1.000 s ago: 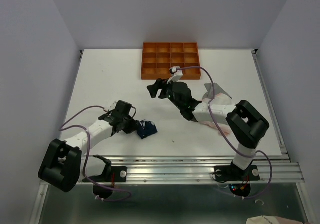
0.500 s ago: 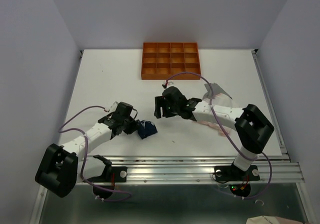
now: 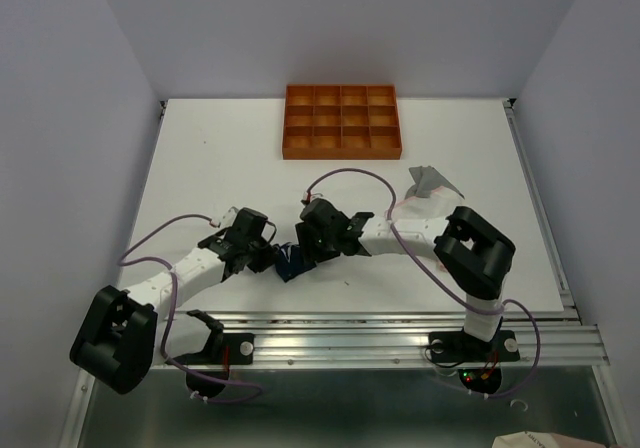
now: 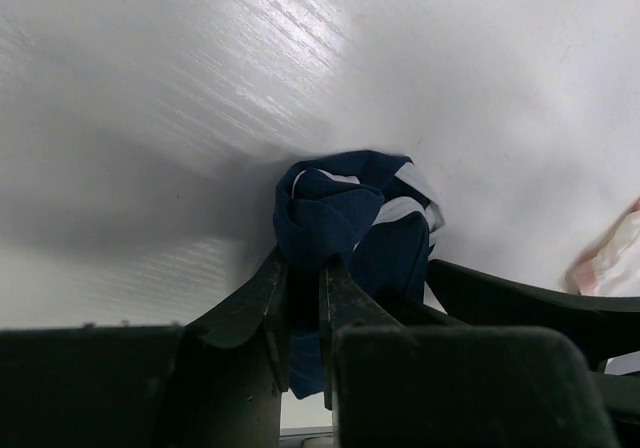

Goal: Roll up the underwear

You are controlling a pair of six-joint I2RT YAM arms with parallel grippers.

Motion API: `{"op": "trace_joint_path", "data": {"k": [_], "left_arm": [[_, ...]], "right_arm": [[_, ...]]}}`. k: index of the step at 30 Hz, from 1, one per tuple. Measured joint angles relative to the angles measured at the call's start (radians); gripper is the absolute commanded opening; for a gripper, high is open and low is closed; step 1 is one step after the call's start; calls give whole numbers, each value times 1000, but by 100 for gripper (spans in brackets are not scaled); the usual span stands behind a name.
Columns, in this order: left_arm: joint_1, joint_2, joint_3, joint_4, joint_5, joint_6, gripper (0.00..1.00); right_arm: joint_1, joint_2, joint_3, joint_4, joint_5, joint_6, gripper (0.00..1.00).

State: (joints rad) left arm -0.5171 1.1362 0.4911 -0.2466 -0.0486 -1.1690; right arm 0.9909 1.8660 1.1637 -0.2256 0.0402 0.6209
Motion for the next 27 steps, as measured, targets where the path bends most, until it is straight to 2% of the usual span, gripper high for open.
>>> {"op": "trace_joint_path", "data": {"k": [3,4,7,10,18,25,27], "left_arm": [[0,0,-3,6,0,0,0],[0,0,-3,7,0,0,0],[-1,0,-3,8,0,3,0],[-1,2,-2,1,0,14,0],[-1,109,122,-143,-24,78,0],[-5,277,283,-308,-41,126,0],[-5,325,329,-348,-40,137,0]], "right_arm": [[13,17,14,0,0,13,38],[18,24,20,-1,1,14,28],[31,49,44,-5,17,23,14],[31,55,51,-13,50,24,9],[38,101,126,-27,108,-129,5],[29,105,92,97,76,-323,5],[20,96,49,178,48,-359,5]]}}
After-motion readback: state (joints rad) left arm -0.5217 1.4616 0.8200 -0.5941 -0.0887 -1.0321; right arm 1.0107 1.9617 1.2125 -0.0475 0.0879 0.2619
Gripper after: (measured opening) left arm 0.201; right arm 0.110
